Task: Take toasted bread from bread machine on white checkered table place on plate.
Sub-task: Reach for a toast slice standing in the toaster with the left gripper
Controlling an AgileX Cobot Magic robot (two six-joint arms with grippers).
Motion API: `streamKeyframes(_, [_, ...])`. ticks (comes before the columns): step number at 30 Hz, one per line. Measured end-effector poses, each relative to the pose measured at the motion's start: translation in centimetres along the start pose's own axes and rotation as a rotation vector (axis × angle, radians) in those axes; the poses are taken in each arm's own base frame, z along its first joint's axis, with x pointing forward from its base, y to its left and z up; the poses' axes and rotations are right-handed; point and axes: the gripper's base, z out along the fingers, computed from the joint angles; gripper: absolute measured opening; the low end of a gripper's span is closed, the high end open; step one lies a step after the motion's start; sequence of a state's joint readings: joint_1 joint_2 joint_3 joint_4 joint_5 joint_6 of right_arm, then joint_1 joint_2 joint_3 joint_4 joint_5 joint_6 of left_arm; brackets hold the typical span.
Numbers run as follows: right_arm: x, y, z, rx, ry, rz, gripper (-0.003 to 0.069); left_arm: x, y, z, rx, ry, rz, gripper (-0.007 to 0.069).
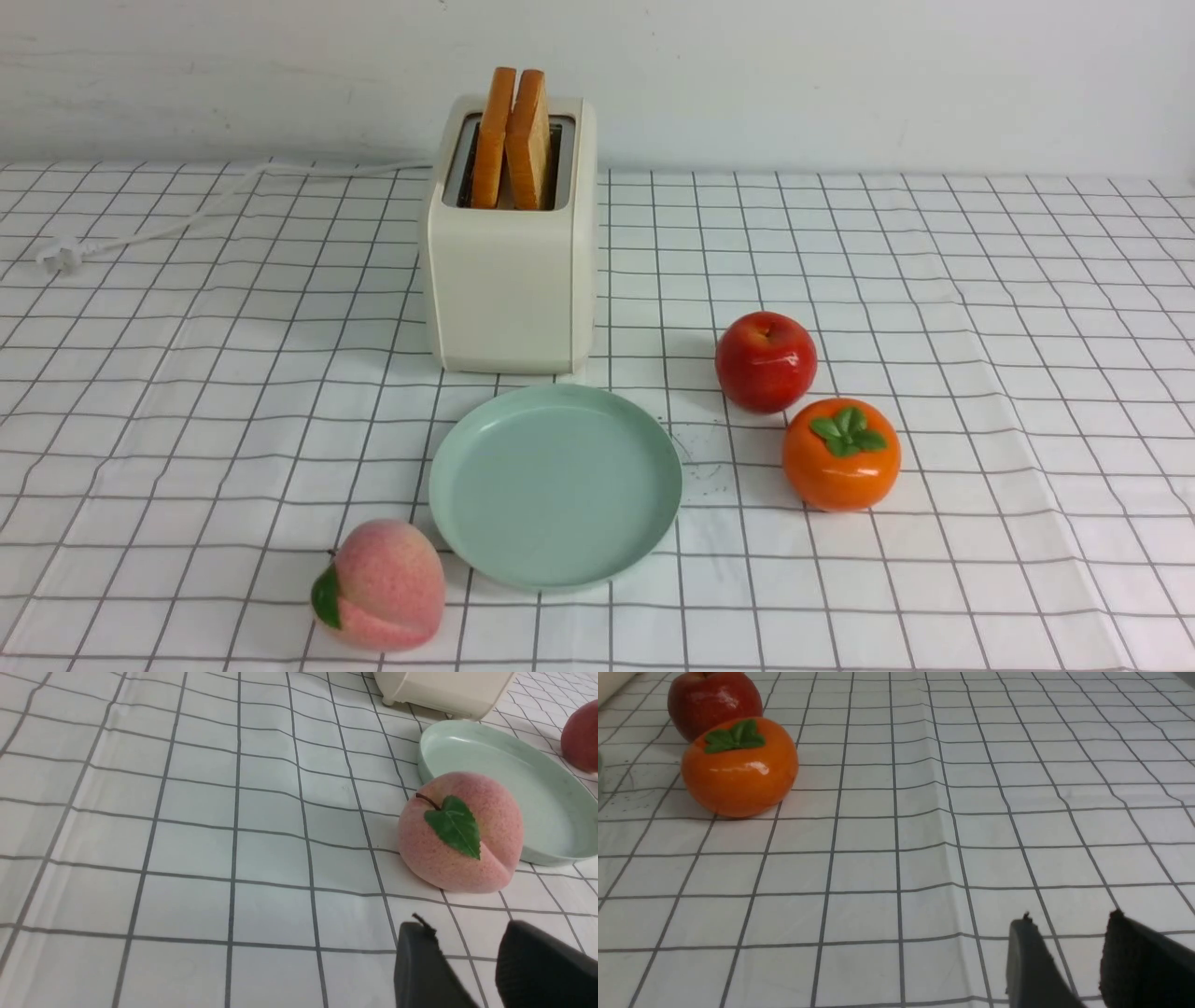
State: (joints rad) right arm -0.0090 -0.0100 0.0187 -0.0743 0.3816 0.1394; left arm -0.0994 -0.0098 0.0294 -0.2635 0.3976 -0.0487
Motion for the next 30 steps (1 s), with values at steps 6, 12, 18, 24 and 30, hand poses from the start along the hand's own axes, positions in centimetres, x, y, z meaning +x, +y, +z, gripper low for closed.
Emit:
streamKeyframes(6, [0.0,0.0,0.0,0.000,0.000,0.000,0.0239,0.0,0.0,0.0,0.000,0.000,0.000,0.0237])
streamKeyframes(12, [0.0,0.0,0.0,0.000,0.000,0.000,0.0239,0.0,0.1,0.0,-0.015,-0.001,0.038,0.0237])
streamKeyframes(18, [0.0,0.0,0.0,0.000,0.000,0.000,0.0239,0.0,0.2,0.0,-0.017,-0.001,0.043,0.0237])
streamKeyframes(24, [0.0,0.0,0.0,0.000,0.000,0.000,0.0239,-0.1,0.2,0.0,-0.018,-0.016,0.046,0.0237])
streamKeyframes(30, [0.0,0.0,0.0,0.000,0.000,0.000,0.0239,-1.8,-0.3,-0.2,0.053,-0.196,-0.205,0.0237])
